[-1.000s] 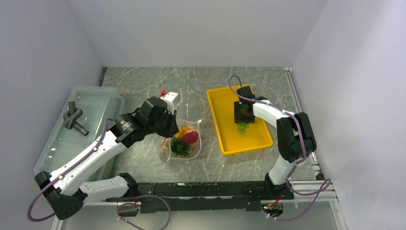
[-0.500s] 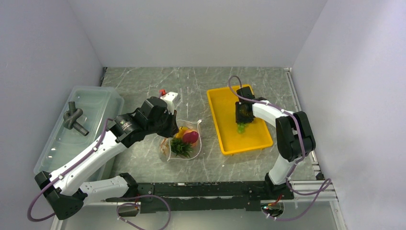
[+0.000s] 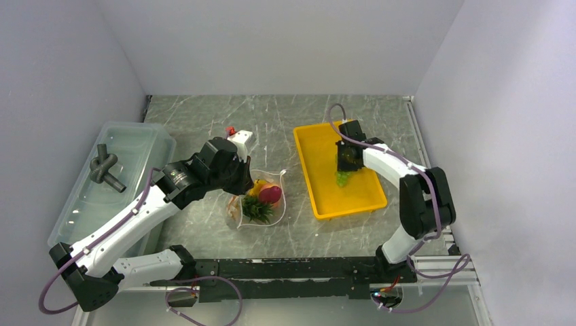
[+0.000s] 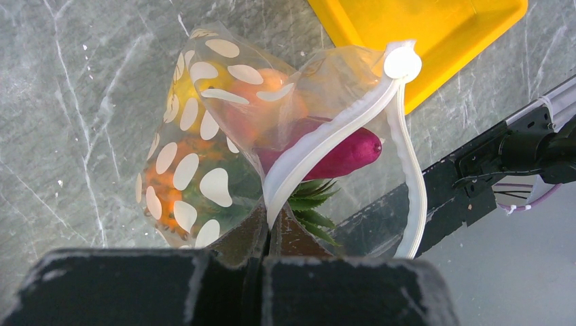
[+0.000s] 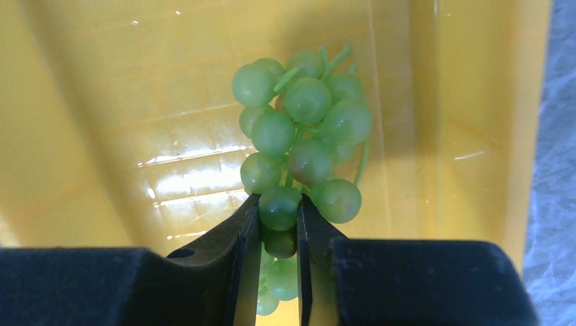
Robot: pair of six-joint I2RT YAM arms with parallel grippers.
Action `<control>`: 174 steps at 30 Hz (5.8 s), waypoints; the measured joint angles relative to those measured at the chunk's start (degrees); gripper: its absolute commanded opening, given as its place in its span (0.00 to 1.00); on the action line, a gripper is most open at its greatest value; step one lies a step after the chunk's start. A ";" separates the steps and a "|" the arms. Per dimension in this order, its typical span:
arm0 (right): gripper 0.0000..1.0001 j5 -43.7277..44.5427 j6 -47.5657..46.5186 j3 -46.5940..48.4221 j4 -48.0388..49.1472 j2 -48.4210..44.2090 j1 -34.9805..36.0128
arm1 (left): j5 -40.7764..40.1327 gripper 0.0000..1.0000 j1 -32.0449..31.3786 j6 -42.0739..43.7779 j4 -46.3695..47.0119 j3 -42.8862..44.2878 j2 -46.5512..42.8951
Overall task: Place the food in the zip-top bag and seal the zipper
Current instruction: Pick up the fake fruit from the bin, then place the fake fruit in the zipper food storage bag, then adjust the zipper on the food storage bag.
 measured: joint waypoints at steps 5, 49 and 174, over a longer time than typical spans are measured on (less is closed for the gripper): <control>0.08 0.00 -0.02 0.02 -1.07 -6.16 0.00 | 0.00 0.00 0.00 0.02 0.00 0.00 0.00; 0.10 -26.97 3.67 5.22 -0.22 -39.76 18.12 | -2.08 0.00 0.00 -2.78 0.72 2.45 4.37; 0.71 -5.38 18.75 2.49 1.70 -34.67 46.47 | -15.80 0.00 0.00 -18.82 2.64 -1.97 -6.56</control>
